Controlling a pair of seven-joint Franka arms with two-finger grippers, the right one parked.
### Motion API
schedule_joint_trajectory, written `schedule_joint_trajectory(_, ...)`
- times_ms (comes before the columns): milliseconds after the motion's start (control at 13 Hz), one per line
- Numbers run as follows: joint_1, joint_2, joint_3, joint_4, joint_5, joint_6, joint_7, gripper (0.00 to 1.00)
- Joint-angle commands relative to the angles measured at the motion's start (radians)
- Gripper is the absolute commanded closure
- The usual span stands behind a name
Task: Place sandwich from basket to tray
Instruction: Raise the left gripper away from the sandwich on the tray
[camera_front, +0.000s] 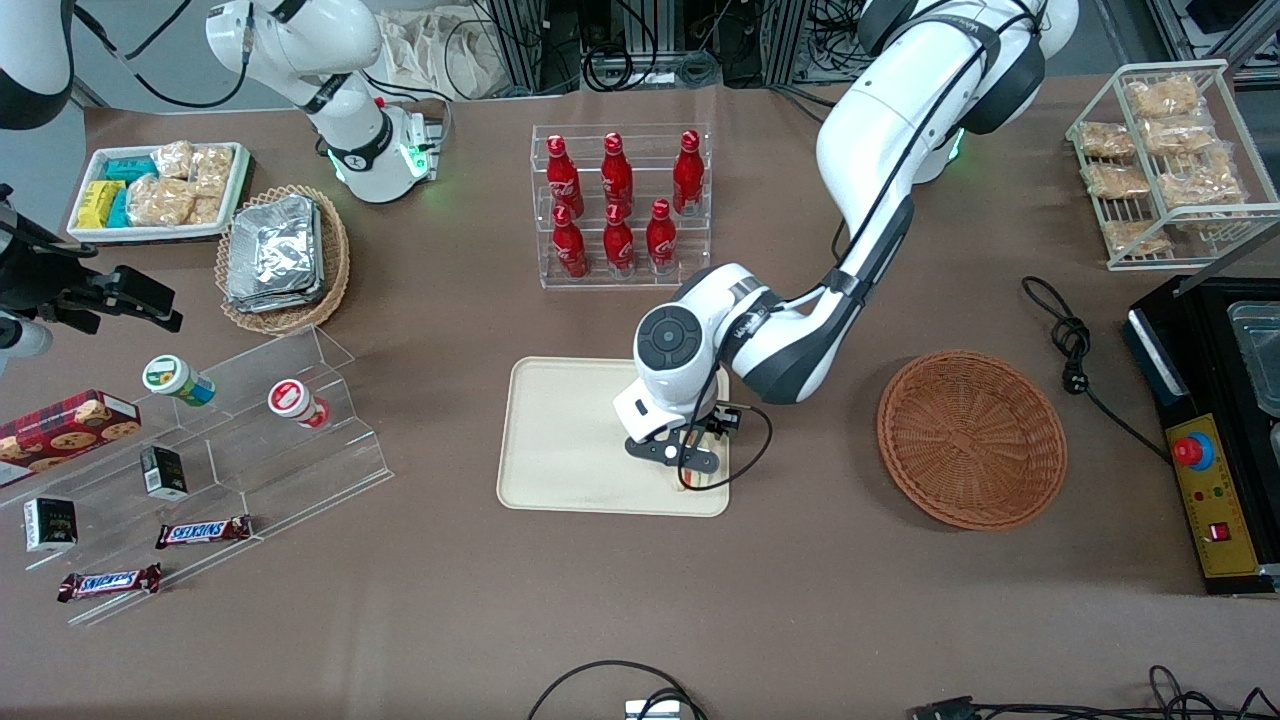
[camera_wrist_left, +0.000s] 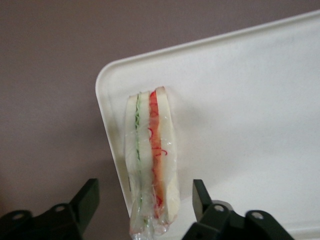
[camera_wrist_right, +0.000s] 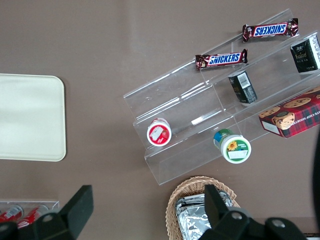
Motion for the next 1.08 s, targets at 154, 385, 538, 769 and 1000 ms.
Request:
schedule_joint_trajectory(154, 0.136, -0.258, -0.001, -0.102, -0.046, -0.048, 0.008, 0.0)
schedule_joint_trajectory(385, 0.266, -0.41, -0.001, -0.151, -0.145, -0.109, 0.184, 0.0)
schedule_joint_trajectory(538, 0.343, -0.473, -0.001, -0.151, -0.172, -0.201, 0.282, 0.0)
schedule_joint_trajectory(769, 0.406, -0.538, 0.001, -0.151, -0.179, -0.237, 0.33, 0.0)
schedule_joint_trajectory(1000, 0.457, -0.593, 0.002, -0.159, -0.187, -0.273, 0.336, 0.0)
